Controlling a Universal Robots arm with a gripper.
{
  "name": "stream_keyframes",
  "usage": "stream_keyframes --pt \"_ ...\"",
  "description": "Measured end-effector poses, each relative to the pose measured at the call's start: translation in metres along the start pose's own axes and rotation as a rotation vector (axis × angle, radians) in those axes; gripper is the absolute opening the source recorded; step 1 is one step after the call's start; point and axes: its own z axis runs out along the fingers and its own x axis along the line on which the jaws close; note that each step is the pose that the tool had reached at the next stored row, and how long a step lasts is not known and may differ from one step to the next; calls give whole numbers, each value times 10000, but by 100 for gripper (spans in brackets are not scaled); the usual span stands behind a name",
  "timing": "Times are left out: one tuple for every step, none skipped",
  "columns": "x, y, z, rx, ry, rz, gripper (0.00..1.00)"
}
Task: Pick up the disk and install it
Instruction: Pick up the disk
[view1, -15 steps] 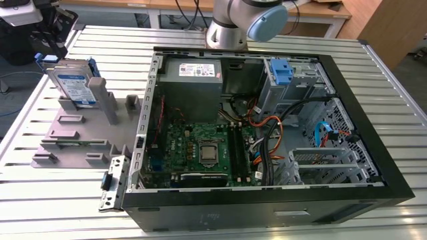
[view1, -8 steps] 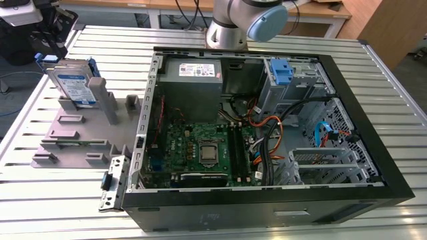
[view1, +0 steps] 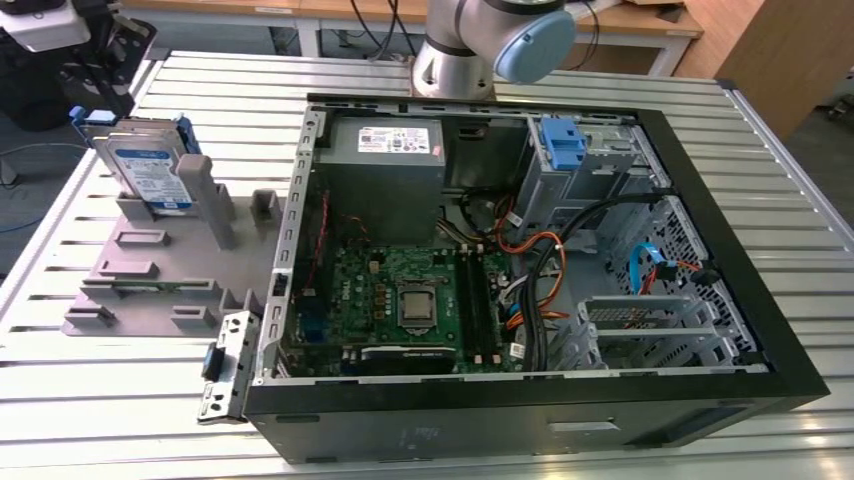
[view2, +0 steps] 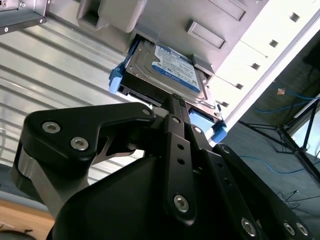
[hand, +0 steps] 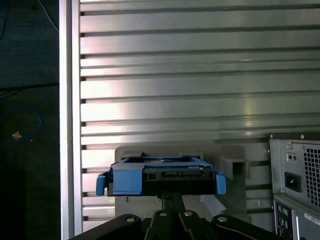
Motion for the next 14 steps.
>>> stream_keyframes --pt "0 0 0 -2 12 -168 11" --pt "0 -1 1 -3 25 -340 11" --pt "0 0 0 -3 39 -527 11" --pt "0 0 1 -5 52 -701 11" --pt "0 -1 1 -7 65 -880 11" --pt "0 -1 1 -8 78 -1054 11" --pt "0 -1 1 -9 91 -1231 11" --pt "0 -1 2 -11 103 -1406 11" --pt "0 -1 2 -12 116 -1582 11" --pt "0 -1 2 -13 131 -1775 11" --pt "0 -1 2 -15 143 -1949 11" --pt "0 -1 2 -16 156 -2127 11" --pt "0 -1 2 -18 169 -2301 11" --pt "0 -1 2 -19 182 -2479 11"
